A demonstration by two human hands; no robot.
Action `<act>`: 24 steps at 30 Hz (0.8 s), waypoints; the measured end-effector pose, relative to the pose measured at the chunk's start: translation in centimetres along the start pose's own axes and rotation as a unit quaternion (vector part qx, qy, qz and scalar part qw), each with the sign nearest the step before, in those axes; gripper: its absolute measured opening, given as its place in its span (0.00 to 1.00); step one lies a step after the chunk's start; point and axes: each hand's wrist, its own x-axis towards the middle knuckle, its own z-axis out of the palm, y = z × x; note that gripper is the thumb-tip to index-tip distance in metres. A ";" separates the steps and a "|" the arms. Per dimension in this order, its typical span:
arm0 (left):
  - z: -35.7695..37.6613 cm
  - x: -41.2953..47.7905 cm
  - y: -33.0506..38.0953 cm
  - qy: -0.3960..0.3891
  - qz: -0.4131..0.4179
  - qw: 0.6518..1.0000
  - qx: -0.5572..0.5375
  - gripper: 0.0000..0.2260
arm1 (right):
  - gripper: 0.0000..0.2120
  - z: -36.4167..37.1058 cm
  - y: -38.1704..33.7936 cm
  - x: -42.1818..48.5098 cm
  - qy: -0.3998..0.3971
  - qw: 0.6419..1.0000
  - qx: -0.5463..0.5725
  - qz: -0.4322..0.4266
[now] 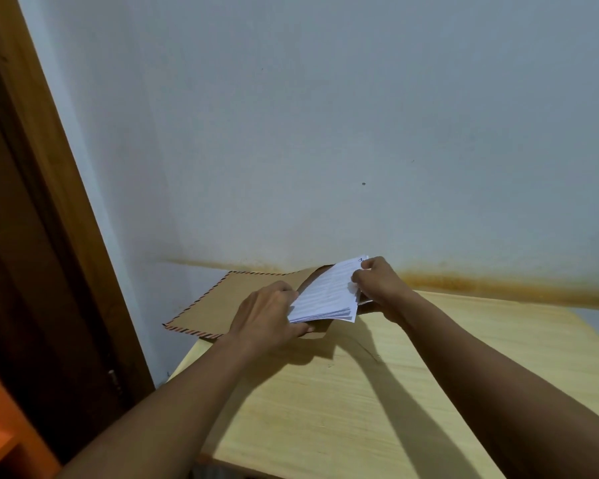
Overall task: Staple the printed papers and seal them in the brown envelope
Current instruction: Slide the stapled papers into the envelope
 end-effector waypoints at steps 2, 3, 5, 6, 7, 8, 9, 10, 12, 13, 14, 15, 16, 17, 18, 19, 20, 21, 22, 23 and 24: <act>0.1 0.0 -0.2 0.001 -0.001 1.000 -0.004 0.32 | 0.08 -0.6 0.2 -0.1 0.027 0.999 -0.021 0.003; 0.2 0.0 -0.2 0.000 -0.003 1.000 -0.007 0.32 | 0.09 -0.8 0.4 -0.1 0.038 0.999 -0.021 0.011; 0.4 0.1 -0.2 -0.003 -0.004 1.000 -0.007 0.33 | 0.10 -0.8 0.6 0.0 0.052 0.998 -0.007 0.018; 0.5 0.1 -0.1 -0.004 -0.003 1.000 -0.004 0.33 | 0.10 -0.6 0.6 0.1 0.057 0.998 0.002 0.018; 0.5 0.1 0.0 -0.006 -0.003 1.000 -0.002 0.33 | 0.09 -0.2 0.6 0.2 0.062 0.998 0.006 0.017; 0.6 0.1 0.1 -0.006 -0.001 1.000 -0.003 0.33 | 0.08 0.2 0.6 0.4 0.063 0.998 0.010 0.015; 0.6 0.1 0.2 -0.006 -0.001 1.000 -0.007 0.33 | 0.06 0.7 0.6 0.6 0.062 0.998 0.011 0.016; 0.6 0.2 0.3 -0.007 0.000 1.000 -0.012 0.32 | 0.04 1.3 0.5 0.7 0.059 0.998 0.013 0.020; 0.5 0.2 0.3 -0.010 0.003 1.000 -0.016 0.31 | 0.02 2.4 0.2 0.8 0.042 0.998 0.014 0.033; 0.4 0.3 0.3 -0.011 0.005 1.000 -0.015 0.30 | 0.03 3.0 0.0 0.9 0.027 0.999 0.010 0.042; 0.3 0.3 0.4 -0.012 0.008 1.000 -0.014 0.29 | 0.04 3.5 -0.1 0.9 0.008 0.999 0.007 0.052; 0.3 0.3 0.4 -0.013 0.010 1.000 -0.014 0.29 | 0.05 4.0 -0.2 0.8 -0.014 0.998 0.004 0.062; 0.2 0.2 0.4 -0.014 0.012 1.000 -0.018 0.28 | 0.06 4.5 -0.3 0.8 -0.035 0.997 -0.002 0.067; 0.1 0.2 0.5 -0.014 0.013 1.000 -0.024 0.28 | 0.06 4.9 -0.3 0.8 -0.052 0.996 -0.010 0.069; 0.1 0.1 0.5 -0.011 0.016 0.999 -0.029 0.28 | 0.07 5.3 -0.4 0.7 -0.059 0.996 -0.016 0.066; 0.1 0.0 0.5 -0.007 0.018 0.999 -0.035 0.28 | 0.06 5.7 -0.4 0.7 -0.058 0.996 -0.018 0.063; 0.0 0.0 0.5 -0.004 0.020 0.999 -0.040 0.28 | 0.07 6.0 -0.4 0.7 -0.048 0.997 -0.016 0.058; 0.0 -0.1 0.5 -0.002 0.020 0.999 -0.044 0.28 | 0.08 6.2 -0.3 0.7 -0.036 0.998 -0.015 0.053; 0.0 -0.2 0.4 0.001 0.019 0.999 -0.047 0.27 | 0.10 6.3 -0.3 0.6 -0.026 0.998 -0.017 0.049; 0.0 -0.3 0.4 0.003 0.016 0.999 -0.048 0.26 | 0.11 6.3 -0.2 0.4 -0.026 0.998 -0.021 0.044; 0.1 -0.4 0.3 0.005 0.012 0.999 -0.049 0.26 | 0.11 6.1 -0.1 0.3 -0.029 0.998 -0.027 0.038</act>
